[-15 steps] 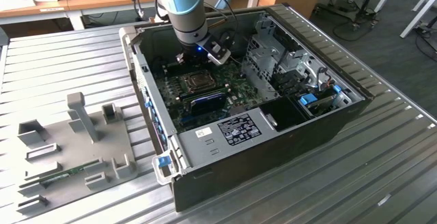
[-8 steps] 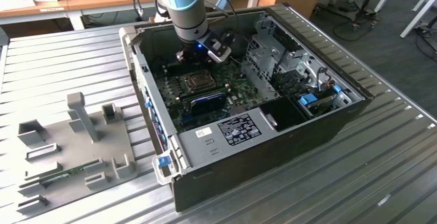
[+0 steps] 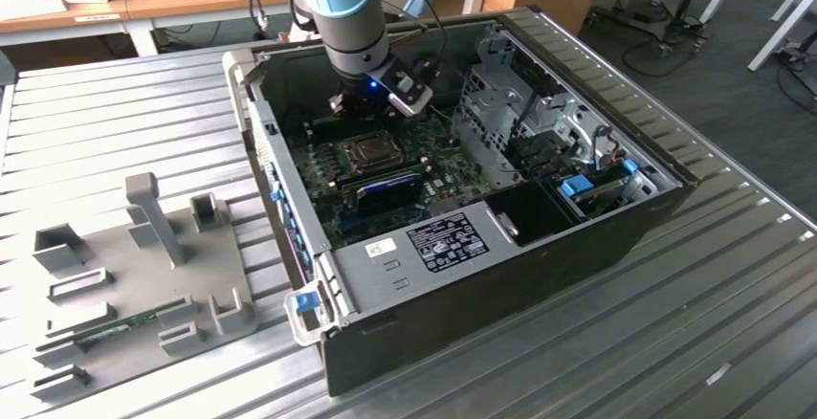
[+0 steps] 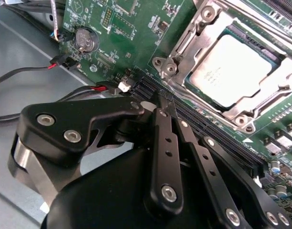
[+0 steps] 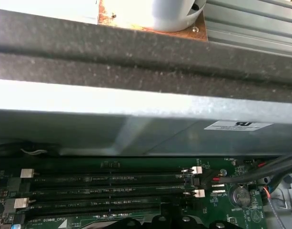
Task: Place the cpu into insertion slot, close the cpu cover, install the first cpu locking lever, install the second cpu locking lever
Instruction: 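Install the first cpu locking lever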
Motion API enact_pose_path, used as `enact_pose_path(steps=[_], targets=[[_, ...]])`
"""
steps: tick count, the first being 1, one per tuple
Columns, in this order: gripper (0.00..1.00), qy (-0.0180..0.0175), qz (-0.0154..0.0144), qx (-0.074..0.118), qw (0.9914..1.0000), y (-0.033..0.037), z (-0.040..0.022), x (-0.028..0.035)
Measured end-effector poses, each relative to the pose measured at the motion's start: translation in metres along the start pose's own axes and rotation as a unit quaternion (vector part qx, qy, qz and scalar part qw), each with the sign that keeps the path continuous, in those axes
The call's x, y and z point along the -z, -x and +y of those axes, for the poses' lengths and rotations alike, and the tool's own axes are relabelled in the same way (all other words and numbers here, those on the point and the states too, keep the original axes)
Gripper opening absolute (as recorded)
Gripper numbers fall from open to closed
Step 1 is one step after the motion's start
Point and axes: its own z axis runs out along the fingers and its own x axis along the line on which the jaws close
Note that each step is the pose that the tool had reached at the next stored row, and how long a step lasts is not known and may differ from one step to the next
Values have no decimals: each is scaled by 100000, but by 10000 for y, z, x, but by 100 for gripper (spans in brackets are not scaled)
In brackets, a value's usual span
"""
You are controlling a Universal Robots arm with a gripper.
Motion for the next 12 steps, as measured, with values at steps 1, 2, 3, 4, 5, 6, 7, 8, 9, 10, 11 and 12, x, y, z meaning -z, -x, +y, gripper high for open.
enact_pose_path(steps=[1,2,3,4,5,6,7,8,9,10,11,12], targets=[[11,-103,115,1,100000,1,0,1],[11,-211,295,-21,99999,3,1,2],[11,-331,434,-30,99999,4,2,7],[11,-448,551,-29,99997,6,3,13],[11,-525,632,-23,99997,9,6,21],[11,-598,697,-14,99996,11,8,27],[11,-673,759,-8,99995,14,11,33],[11,-749,822,-4,99994,16,13,38],[11,-834,891,5,99993,17,14,44],[11,-937,956,21,99991,19,15,48],[11,-1067,1025,47,99989,20,16,51],[11,-1231,1105,83,99986,21,16,54]])
